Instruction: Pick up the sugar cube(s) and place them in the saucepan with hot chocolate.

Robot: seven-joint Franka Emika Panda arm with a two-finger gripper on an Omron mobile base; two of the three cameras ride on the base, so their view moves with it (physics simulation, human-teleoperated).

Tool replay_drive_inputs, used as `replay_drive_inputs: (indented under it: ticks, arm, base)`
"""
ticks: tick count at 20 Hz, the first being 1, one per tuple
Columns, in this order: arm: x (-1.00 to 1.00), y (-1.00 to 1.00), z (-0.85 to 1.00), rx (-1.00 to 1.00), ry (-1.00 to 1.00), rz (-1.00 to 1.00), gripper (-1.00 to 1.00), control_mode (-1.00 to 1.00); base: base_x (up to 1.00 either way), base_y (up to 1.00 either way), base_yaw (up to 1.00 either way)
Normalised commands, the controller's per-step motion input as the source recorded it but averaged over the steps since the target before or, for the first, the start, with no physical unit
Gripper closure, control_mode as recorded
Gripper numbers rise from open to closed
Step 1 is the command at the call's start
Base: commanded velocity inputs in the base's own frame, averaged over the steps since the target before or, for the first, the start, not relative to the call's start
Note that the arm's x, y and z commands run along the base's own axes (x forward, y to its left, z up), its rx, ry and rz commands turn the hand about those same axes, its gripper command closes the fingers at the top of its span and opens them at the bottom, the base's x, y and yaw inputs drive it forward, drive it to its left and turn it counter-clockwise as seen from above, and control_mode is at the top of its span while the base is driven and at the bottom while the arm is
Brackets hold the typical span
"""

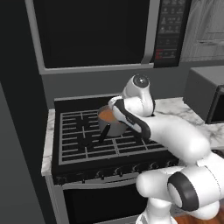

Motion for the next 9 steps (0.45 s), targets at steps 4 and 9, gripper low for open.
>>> replay_drive_inputs:
  ticks: [4, 9]
  arm:
    - [-0.16, 0.00, -0.01, 0.00, -0.20, 0.00, -1.00, -1.00]
    - [-0.20, 0.00, 0.00, 0.00, -0.05, 0.00, -1.00, -1.00]
  base:
    - [0.00, 0.00, 0.00]
    - [0.00, 0.00, 0.00]
